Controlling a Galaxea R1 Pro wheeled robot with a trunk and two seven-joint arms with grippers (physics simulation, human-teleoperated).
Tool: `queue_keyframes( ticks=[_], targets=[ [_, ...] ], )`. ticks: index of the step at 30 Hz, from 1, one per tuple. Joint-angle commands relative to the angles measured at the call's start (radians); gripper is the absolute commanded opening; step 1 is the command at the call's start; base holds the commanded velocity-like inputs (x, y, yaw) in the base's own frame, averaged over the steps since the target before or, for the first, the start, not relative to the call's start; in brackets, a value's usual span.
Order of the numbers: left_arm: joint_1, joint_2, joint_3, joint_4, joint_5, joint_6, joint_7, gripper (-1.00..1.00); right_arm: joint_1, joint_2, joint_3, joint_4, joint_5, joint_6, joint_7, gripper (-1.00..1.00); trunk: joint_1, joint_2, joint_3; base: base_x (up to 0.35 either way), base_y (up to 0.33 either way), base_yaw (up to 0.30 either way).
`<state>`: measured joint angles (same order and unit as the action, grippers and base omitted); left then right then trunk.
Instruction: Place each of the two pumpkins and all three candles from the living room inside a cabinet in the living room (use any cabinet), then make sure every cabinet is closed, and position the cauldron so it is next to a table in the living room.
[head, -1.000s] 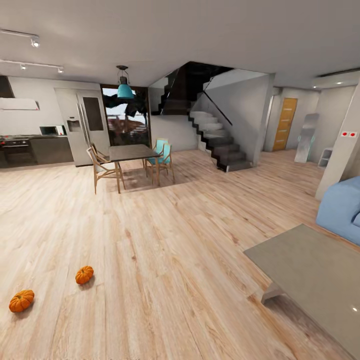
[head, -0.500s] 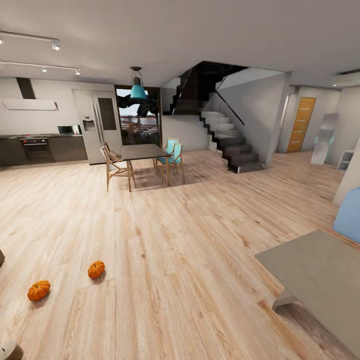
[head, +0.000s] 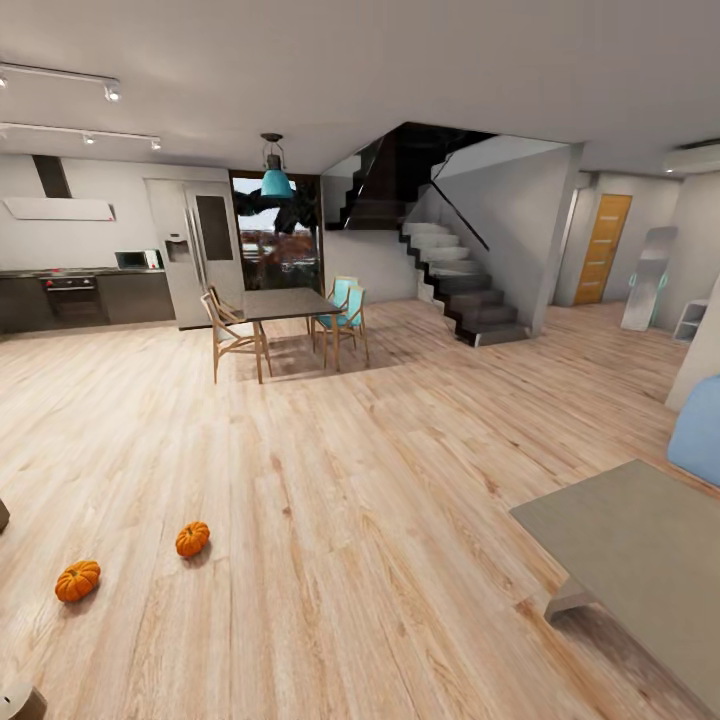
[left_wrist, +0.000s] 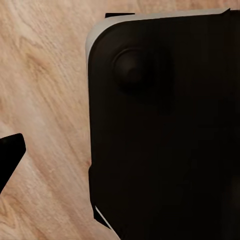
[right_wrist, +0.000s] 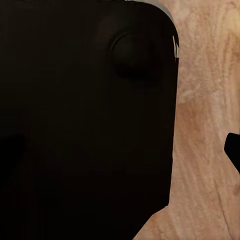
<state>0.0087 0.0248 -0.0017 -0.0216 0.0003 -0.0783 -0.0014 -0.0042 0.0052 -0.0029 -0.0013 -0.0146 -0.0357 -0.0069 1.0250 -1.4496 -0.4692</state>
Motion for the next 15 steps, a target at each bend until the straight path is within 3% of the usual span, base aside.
queue_keyframes(
  ticks=[1,10,15],
  targets=[
    [0.001,0.0,-0.001,-0.001,-0.001,-0.001,0.0,1.0,0.0,0.0,0.0,0.0,-0.001,-0.007,-0.001,1.0,0.0,0.0,-0.001,0.0,0.0,0.096],
    [0.0,-0.003,0.002,-0.001,0.004,-0.001,-0.002,1.0,0.0,0.004,0.0,0.003,-0.001,-0.012,-0.001,1.0,0.0,0.0,-0.001,0.0,0.0,0.206],
    [0.001,-0.003,-0.001,-0.001,-0.001,-0.002,-0.01,1.0,0.0,0.019,0.002,0.003,0.006,-0.013,-0.002,1.0,0.0,0.0,-0.001,-0.046,0.0,0.241]
  ],
)
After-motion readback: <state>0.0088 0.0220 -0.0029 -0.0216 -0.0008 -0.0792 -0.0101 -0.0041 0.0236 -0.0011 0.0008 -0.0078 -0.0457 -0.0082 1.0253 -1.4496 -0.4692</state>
